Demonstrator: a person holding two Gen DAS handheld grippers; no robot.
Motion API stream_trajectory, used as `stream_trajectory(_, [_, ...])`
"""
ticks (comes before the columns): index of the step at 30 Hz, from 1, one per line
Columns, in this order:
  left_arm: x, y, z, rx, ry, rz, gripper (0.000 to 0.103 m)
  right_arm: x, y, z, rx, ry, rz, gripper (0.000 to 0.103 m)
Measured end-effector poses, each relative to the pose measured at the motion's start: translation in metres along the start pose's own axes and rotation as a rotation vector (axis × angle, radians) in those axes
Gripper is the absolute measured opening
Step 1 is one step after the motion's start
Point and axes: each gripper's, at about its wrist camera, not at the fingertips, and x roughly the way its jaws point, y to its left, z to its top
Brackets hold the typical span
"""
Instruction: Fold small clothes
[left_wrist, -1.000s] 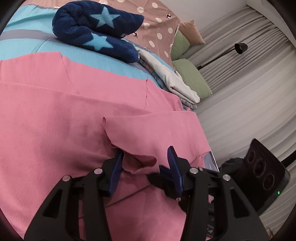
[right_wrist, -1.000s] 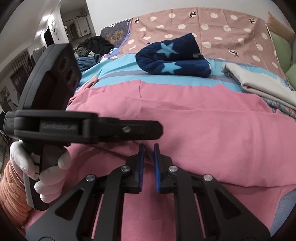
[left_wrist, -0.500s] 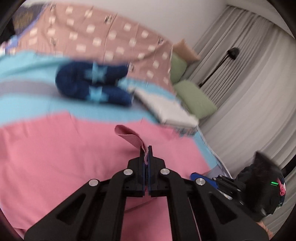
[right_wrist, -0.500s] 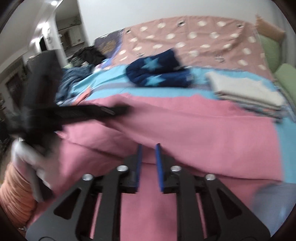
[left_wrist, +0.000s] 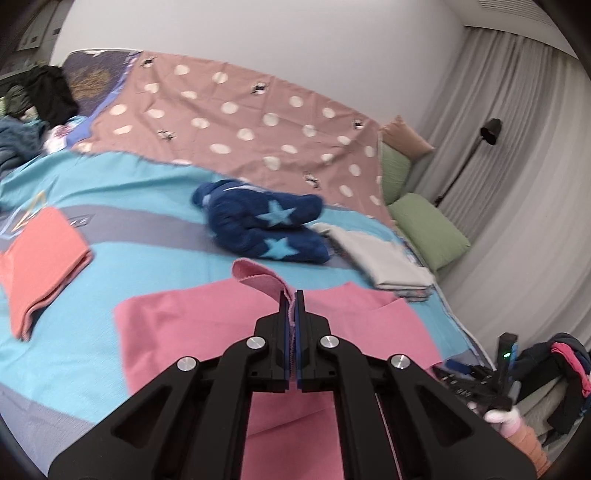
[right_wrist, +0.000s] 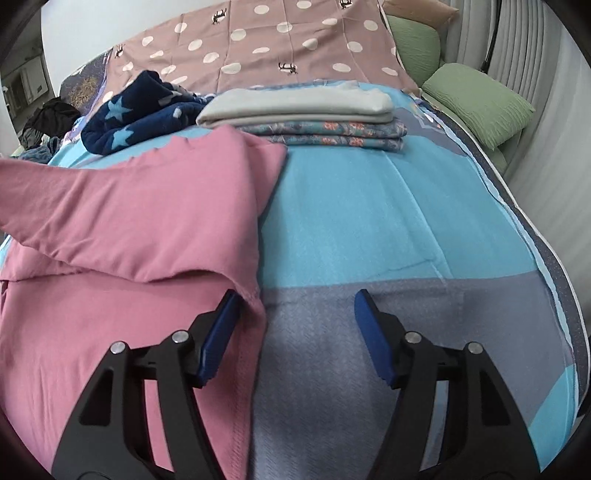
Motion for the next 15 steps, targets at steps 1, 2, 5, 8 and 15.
stream_trajectory(1, [0.000, 0.007, -0.002, -0.008, -0.001, 0.025, 0.001, 0.000, 0.002, 0.001, -0.005, -0.002, 0.004, 0.066])
stream_trajectory(2, [0.000, 0.014, -0.005, -0.018, -0.001, 0.054, 0.001, 0.001, 0.005, 0.003, -0.018, -0.006, -0.002, 0.066])
stream_trajectory(5, [0.013, 0.042, -0.021, -0.031, 0.044, 0.157, 0.002, 0.003, 0.009, 0.003, -0.037, -0.008, -0.014, 0.066])
stream_trajectory(8, [0.034, 0.060, -0.040, -0.021, 0.145, 0.279, 0.007, 0.002, 0.009, 0.000, -0.041, -0.005, -0.005, 0.067])
stream_trajectory(15, [0.025, 0.051, -0.045, 0.044, 0.109, 0.325, 0.041, 0.000, 0.002, -0.006, -0.042, 0.003, -0.005, 0.072])
